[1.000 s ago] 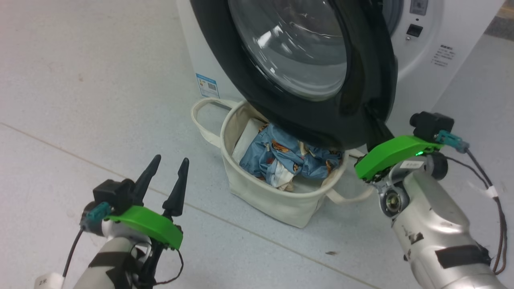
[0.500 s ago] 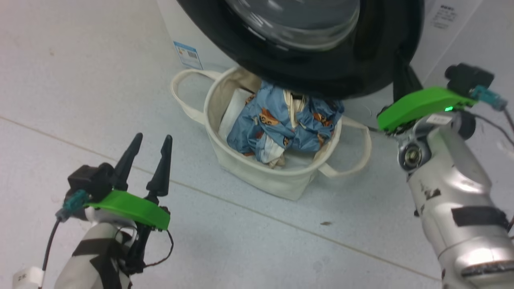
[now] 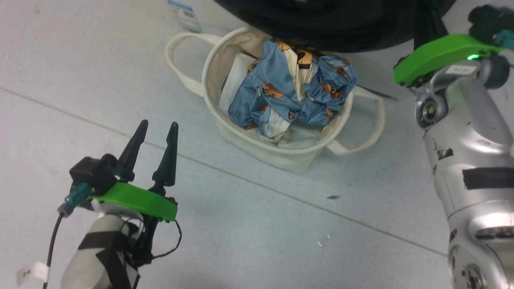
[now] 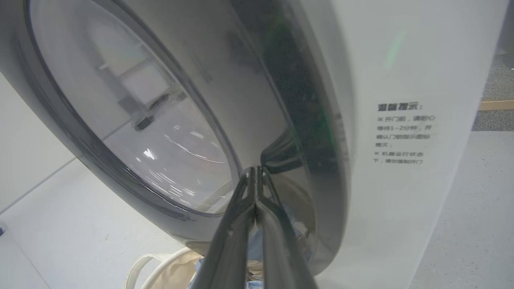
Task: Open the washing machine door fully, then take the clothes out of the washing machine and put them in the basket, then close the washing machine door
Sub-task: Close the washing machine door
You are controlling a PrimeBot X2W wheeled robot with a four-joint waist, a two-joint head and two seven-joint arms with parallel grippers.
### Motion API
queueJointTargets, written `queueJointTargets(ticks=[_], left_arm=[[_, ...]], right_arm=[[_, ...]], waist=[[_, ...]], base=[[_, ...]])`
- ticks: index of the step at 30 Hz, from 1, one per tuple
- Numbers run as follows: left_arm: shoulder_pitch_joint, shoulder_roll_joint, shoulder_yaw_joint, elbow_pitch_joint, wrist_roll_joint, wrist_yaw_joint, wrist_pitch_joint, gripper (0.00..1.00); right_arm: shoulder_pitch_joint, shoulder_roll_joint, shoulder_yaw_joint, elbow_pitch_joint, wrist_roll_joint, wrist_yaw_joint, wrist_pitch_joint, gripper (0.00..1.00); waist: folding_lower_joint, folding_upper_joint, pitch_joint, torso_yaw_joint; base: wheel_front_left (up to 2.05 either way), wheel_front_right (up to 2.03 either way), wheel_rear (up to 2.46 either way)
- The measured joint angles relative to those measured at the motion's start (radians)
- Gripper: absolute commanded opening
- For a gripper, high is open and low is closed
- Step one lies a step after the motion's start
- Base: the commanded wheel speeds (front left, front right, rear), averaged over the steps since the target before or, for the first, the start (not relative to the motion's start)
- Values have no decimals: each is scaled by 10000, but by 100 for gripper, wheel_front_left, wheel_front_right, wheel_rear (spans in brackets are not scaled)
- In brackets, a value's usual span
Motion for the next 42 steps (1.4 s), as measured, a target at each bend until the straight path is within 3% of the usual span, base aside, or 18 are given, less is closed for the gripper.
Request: queueJointTargets(ticks=[13, 24, 25, 26, 27, 33, 42], left_arm=[[-344, -284, 79, -247, 161, -8, 0, 100], [-371, -316, 33, -299, 161, -8, 0, 100], [-371, -313, 31, -299, 161, -8, 0, 100], [-371, -311, 31, -307, 161, -8, 0, 100], [-372, -309, 35, -307, 161, -8, 0, 100], [-370, -272, 105, -314, 217, -8, 0, 100], [-6, 209, 596, -199, 316, -10, 0, 100]], right_arm=[[-713, 6, -1317, -111, -1346, 4, 0, 0], [-831, 104, -1764, -215, -1889, 35, 2, 0], [-831, 104, -1776, -215, -1889, 35, 2, 27], [-831, 104, -1776, -215, -1889, 35, 2, 94], [-831, 104, -1764, -199, -1889, 35, 0, 100], [-723, 222, -1423, -226, -1971, 90, 4, 100], [742, -63, -594, -1484, -1131, 6, -4, 100]], waist=[[1, 0, 774, 391], [0, 0, 933, 456], [0, 0, 928, 458], [0, 0, 929, 459], [0, 0, 927, 459], [0, 0, 698, 423], [0, 0, -358, 86]], base=[[0, 0, 0], [0, 0, 0], [0, 0, 0], [0, 0, 0], [0, 0, 0], [0, 0, 0], [0, 0, 0]])
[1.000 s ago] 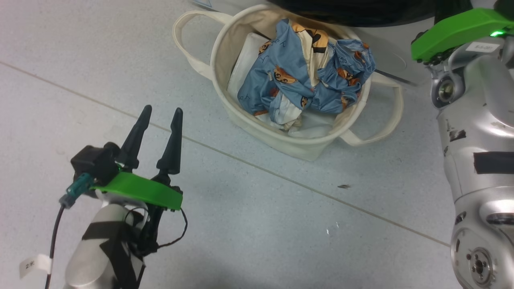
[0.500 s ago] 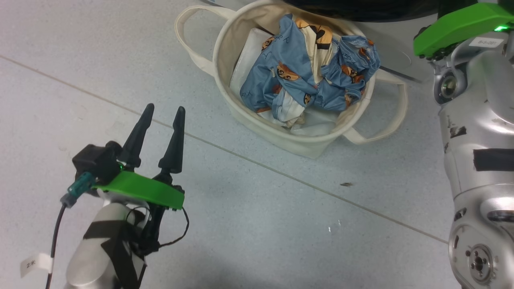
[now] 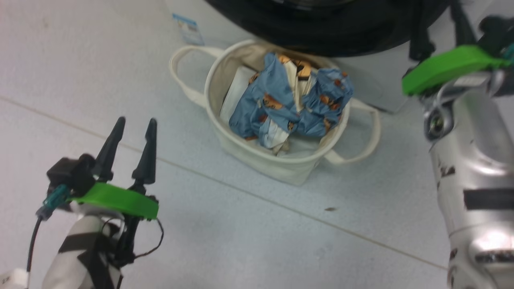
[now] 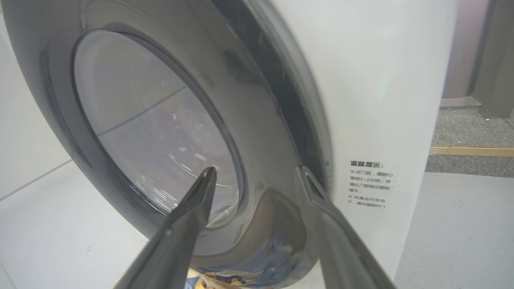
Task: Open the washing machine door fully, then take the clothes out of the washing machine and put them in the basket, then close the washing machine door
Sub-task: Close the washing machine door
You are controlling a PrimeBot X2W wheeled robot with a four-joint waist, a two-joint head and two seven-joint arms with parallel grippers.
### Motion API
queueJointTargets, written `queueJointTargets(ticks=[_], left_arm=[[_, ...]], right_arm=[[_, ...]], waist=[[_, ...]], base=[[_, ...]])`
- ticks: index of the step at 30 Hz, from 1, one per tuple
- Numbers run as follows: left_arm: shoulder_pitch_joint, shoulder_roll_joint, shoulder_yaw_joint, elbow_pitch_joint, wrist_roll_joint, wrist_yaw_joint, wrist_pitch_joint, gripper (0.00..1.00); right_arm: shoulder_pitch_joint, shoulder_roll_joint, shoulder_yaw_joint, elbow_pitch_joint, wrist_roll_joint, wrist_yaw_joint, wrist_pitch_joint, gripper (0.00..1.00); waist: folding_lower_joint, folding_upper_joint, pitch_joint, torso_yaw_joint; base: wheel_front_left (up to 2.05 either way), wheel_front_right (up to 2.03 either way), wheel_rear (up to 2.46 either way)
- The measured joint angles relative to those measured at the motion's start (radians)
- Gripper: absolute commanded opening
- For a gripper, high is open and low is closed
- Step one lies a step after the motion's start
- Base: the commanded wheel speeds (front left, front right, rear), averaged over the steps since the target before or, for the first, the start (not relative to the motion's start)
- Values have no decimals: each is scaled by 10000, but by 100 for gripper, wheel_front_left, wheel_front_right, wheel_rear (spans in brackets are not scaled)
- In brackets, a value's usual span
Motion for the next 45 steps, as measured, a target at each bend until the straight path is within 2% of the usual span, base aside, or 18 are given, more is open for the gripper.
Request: queueJointTargets(ticks=[6, 13, 14, 17, 22, 36, 45], left_arm=[[719, 583, 270, 105, 92, 0, 0, 100], [1477, 1327, 761, 460, 205, 0, 0, 100], [1630, 1593, 698, 443, 280, 0, 0, 100], [1700, 1856, 385, 399, 284, 0, 19, 100], [1687, 2100, -188, 69, -79, 0, 188, 100], [1887, 2309, 286, -332, -700, 132, 280, 100], [1933, 2391, 119, -370, -986, 104, 734, 100]], right_arm=[[1572, 25, 798, -723, 489, -2, 0, 100], [3204, 56, 1340, -1743, 412, -2, 0, 100], [3650, 61, 1377, -1990, 512, -2, 0, 100], [4398, 69, 1285, -2370, 644, -2, 0, 100], [5578, 117, 1152, -2721, 665, -2, 0, 100], [6291, 138, 1258, -3697, 945, -2, 2, 100], [6584, 163, 1388, -3858, 1051, -2, 2, 100]], waist=[[0, 0, -1060, -426], [-1, 1, -2302, -1170], [-1, 1, -2600, -1419], [-1, 1, -3061, -1724], [-1, 1, -3596, -2165], [-1, 1, -3877, -3546], [-1, 1, -3744, -3818]], base=[[0, 0, 0], [0, 0, 0], [0, 0, 0], [0, 0, 0], [0, 0, 0], [0, 0, 0], [0, 0, 0]])
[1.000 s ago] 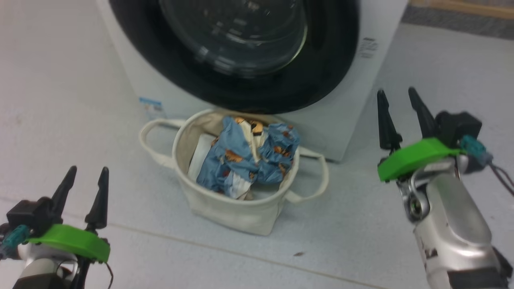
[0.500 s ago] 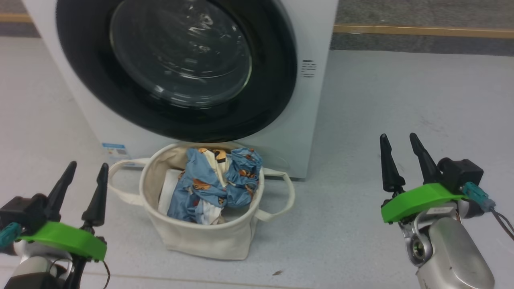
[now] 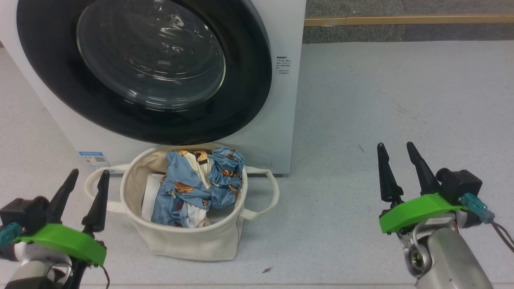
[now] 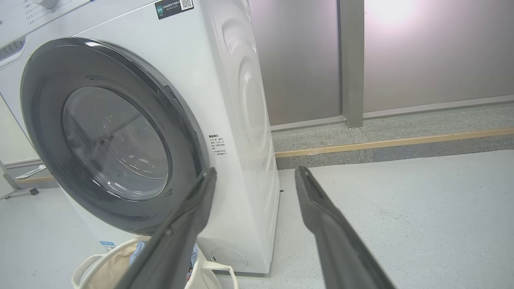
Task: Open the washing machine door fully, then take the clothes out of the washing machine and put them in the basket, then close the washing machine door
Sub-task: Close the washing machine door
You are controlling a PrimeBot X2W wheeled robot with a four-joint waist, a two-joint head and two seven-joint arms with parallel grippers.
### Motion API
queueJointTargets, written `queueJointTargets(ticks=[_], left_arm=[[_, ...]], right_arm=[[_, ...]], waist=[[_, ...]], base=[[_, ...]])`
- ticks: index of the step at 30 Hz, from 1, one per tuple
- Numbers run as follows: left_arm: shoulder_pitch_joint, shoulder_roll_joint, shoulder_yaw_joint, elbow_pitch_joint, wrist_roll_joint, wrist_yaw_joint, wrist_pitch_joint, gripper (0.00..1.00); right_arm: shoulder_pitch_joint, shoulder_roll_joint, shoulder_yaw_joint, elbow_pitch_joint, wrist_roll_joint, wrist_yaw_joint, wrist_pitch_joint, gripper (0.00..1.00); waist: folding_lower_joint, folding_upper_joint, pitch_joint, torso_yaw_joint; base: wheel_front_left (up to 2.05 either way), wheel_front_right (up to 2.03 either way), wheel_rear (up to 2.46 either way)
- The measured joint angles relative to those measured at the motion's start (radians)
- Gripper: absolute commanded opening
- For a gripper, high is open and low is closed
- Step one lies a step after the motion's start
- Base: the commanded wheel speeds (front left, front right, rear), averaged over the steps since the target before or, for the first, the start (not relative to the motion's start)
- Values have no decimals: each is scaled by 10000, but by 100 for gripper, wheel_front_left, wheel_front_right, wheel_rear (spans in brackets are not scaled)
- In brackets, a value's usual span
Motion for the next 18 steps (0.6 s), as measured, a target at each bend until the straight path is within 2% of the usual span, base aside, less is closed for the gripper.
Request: queueJointTargets(ticks=[5, 18], left_arm=[[27, 44, -109, -63, -447, -19, 67, 100], [27, 165, -552, -42, -433, -90, -33, 100]], right_arm=[[30, 2, -56, -29, -23, 0, 0, 100], [193, 10, -276, -67, -31, 0, 0, 100]], waist=[[0, 0, 10, 102], [0, 0, 2, 301]], base=[[0, 0, 0], [0, 0, 0]])
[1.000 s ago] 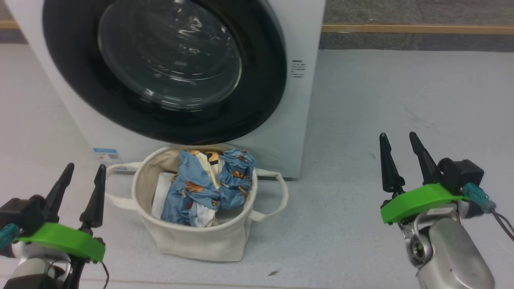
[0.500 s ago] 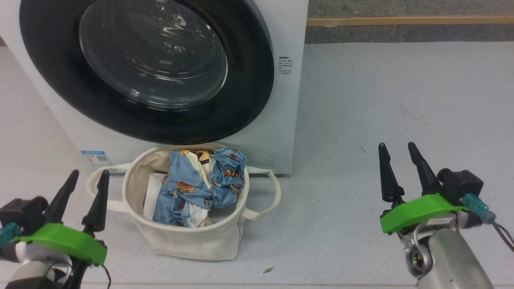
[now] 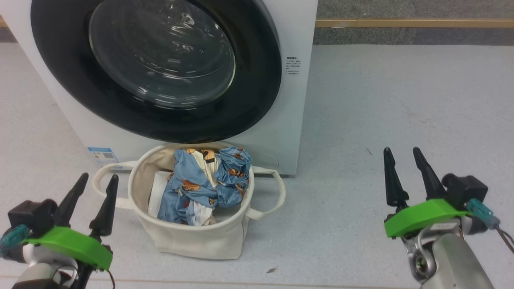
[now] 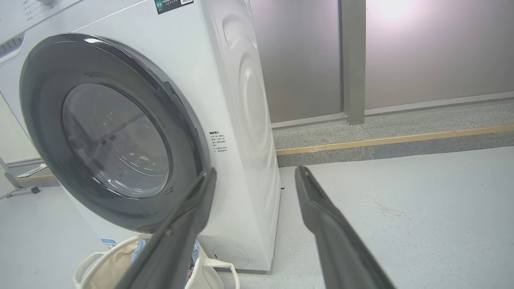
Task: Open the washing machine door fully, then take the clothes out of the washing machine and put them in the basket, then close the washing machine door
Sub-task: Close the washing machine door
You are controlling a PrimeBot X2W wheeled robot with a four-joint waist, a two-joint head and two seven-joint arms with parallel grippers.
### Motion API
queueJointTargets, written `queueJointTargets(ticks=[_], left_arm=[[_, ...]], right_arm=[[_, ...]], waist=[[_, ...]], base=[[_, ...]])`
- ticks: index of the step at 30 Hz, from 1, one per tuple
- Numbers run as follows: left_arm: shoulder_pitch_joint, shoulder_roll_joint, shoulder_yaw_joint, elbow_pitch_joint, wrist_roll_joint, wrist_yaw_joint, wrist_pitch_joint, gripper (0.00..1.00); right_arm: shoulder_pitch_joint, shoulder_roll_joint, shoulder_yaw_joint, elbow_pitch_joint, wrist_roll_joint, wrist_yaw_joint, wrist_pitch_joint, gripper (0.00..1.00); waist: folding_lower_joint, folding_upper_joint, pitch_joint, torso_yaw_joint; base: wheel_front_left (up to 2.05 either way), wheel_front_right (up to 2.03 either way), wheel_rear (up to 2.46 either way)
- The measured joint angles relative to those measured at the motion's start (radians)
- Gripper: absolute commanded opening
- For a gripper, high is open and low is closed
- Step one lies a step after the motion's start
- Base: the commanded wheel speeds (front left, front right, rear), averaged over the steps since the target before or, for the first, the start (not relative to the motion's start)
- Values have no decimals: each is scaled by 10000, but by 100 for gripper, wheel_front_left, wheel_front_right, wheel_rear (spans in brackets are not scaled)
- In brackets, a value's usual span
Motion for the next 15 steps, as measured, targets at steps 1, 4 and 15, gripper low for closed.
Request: queueJointTargets(ticks=[1, 4, 15], left_arm=[[0, 2, -29, 15, 0, 0, -29, 100], [0, 12, -65, 79, 0, -2, -75, 100], [-2, 84, -255, 288, 0, -2, -174, 100]], right_arm=[[53, 2, -19, -2, 0, 0, 0, 100], [122, 4, -36, -4, 0, 0, 0, 100], [142, 10, -121, -71, -88, 0, 0, 100]], waist=[[0, 0, -13, 6], [0, 0, -43, 6], [0, 0, -78, -1]], base=[[0, 0, 0], [0, 0, 0], [0, 0, 0]])
